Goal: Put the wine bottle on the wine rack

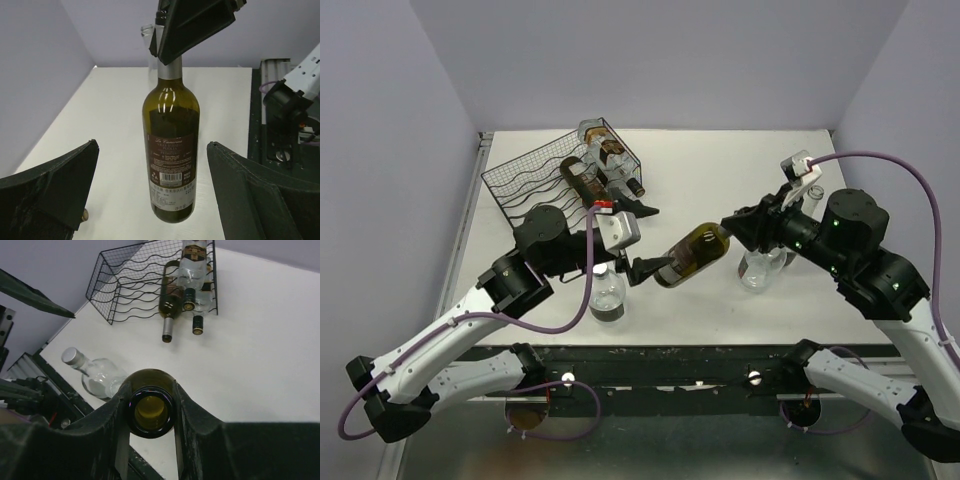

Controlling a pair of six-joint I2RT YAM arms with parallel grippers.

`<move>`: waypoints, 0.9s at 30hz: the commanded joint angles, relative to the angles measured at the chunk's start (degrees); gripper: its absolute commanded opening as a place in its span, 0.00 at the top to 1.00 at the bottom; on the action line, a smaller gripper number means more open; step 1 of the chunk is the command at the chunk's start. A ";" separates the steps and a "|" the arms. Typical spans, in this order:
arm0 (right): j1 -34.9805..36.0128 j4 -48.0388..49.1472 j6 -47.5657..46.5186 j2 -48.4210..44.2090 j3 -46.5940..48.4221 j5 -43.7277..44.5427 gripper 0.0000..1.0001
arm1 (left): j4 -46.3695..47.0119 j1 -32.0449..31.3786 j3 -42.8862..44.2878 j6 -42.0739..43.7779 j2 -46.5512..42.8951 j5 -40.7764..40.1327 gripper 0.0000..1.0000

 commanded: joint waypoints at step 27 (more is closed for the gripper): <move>-0.12 6.11 9.02 -3.91 7.03 -8.12 0.99 | 2.28 0.05 -4.15 -8.94 13.62 14.49 0.01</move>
